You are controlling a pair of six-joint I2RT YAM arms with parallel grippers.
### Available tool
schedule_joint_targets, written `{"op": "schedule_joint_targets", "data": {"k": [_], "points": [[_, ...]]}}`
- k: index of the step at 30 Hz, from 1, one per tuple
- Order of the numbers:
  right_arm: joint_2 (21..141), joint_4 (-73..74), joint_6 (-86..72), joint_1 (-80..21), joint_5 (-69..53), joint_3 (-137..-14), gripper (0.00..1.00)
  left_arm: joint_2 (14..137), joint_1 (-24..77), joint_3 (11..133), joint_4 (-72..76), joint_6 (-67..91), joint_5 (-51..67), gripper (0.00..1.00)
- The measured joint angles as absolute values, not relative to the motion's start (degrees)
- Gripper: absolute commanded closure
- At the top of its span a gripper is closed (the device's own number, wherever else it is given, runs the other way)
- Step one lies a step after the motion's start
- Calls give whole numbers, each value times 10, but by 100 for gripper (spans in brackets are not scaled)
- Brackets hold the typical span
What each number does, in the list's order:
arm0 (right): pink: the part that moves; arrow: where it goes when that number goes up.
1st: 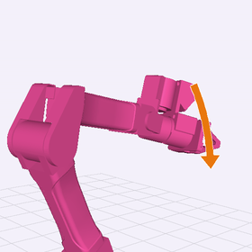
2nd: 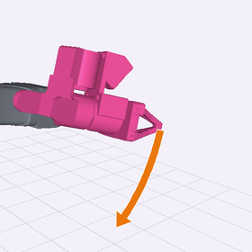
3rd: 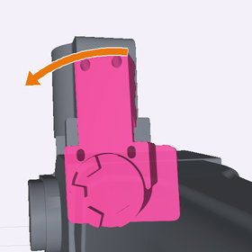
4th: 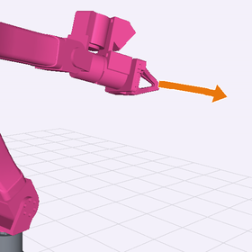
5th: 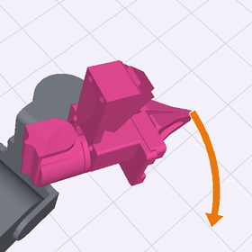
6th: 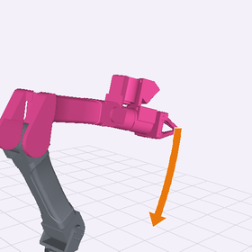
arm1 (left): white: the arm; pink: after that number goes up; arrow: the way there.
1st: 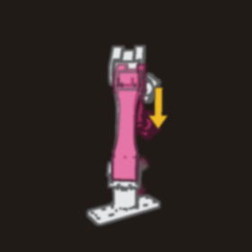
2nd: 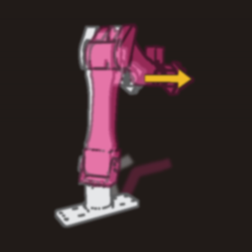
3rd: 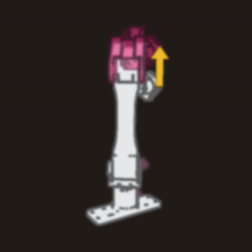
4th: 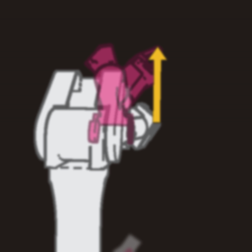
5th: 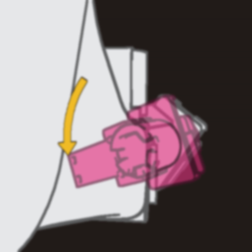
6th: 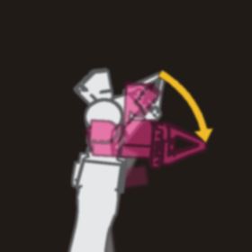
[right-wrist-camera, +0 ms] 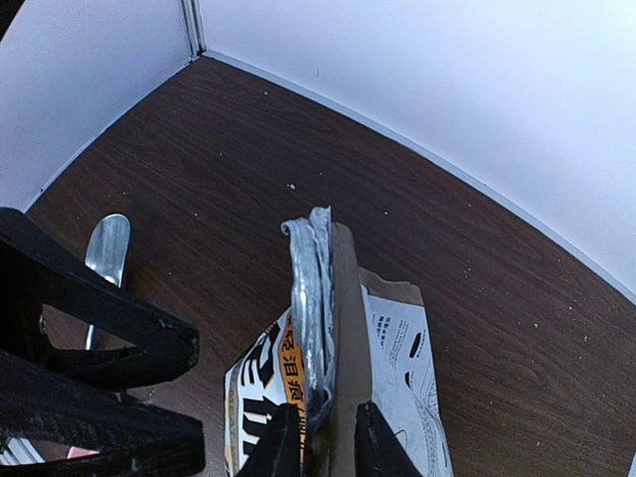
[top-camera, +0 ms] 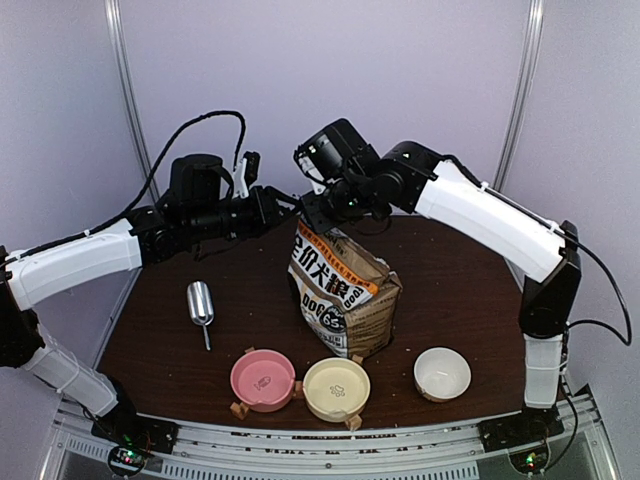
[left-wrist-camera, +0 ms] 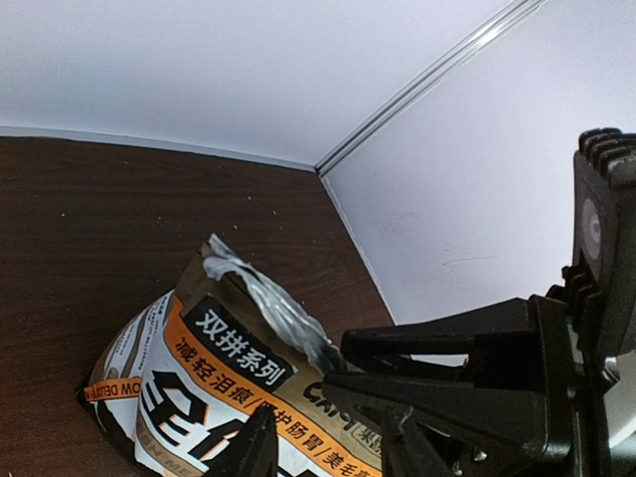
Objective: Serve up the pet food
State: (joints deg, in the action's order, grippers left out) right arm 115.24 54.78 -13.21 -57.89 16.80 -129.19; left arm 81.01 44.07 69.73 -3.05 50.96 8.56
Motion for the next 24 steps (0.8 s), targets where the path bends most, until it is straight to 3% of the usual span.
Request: {"op": "schedule_joint_targets", "data": {"k": [9,17,24], "points": [[1157,551,-132,-579,181,-1292,86,810,441,697,-30,510,86,61],[1157,552,-133,-579,170,-1298,77,810,438,697,-28,510,86,62],[1157,550,-132,-579,166,-1321,76,810,438,697,-26,513,86,62]]}}
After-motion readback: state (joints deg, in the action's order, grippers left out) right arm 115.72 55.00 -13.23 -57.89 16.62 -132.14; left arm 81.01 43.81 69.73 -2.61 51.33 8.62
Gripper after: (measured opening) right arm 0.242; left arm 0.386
